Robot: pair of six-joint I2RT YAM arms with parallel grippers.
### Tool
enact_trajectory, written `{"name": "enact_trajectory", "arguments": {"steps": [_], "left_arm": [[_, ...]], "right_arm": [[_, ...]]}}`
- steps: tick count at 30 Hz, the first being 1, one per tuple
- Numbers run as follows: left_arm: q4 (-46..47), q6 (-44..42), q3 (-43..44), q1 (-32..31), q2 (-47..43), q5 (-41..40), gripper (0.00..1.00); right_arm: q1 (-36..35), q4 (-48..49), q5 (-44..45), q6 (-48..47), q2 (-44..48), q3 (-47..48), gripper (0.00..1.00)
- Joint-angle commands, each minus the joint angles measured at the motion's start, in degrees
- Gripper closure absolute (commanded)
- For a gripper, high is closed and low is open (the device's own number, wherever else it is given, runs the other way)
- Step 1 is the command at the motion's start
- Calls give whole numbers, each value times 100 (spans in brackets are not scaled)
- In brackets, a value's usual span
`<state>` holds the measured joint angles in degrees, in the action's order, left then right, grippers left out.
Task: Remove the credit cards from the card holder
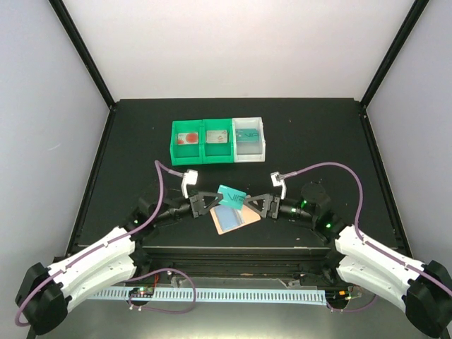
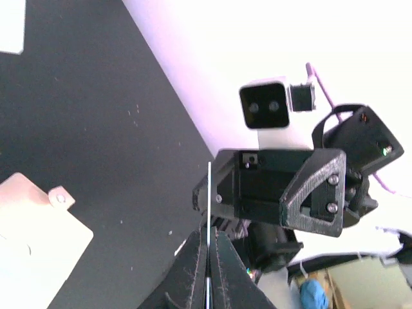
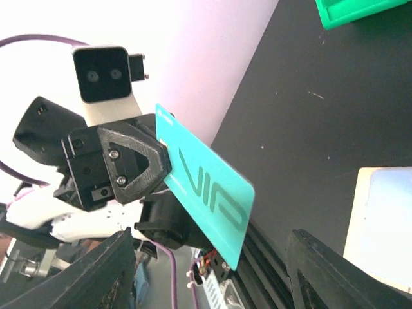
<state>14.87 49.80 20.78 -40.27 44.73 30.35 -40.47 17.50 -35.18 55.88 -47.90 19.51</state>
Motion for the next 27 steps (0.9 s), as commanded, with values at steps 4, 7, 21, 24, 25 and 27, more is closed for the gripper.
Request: {"name": "enact_trajectory", "arguments": {"steps": [4, 7, 21, 24, 25, 27], "left_arm": [[1075, 1045, -409, -42, -420, -938, 98], [1443, 1354, -614, -42, -526, -1079, 99], [2107, 1875, -1023, -49, -784, -1639, 98], [2143, 1897, -1044, -43, -747, -1643, 98], [2173, 1918, -1059, -43, -739, -1644, 98], [2257, 1955, -1088, -42, -716, -1650, 99]], "right_arm": [[-4, 772, 319, 858, -41, 92, 47], [0, 805, 420, 918, -88, 170, 58], [-75, 1387, 402, 1162, -774, 430, 72], [-105, 1510, 374, 1189, -961, 517, 72], [-113, 1526, 352, 1189, -1022, 554, 72], [-136, 1551, 289, 1168, -1141, 651, 73]]}}
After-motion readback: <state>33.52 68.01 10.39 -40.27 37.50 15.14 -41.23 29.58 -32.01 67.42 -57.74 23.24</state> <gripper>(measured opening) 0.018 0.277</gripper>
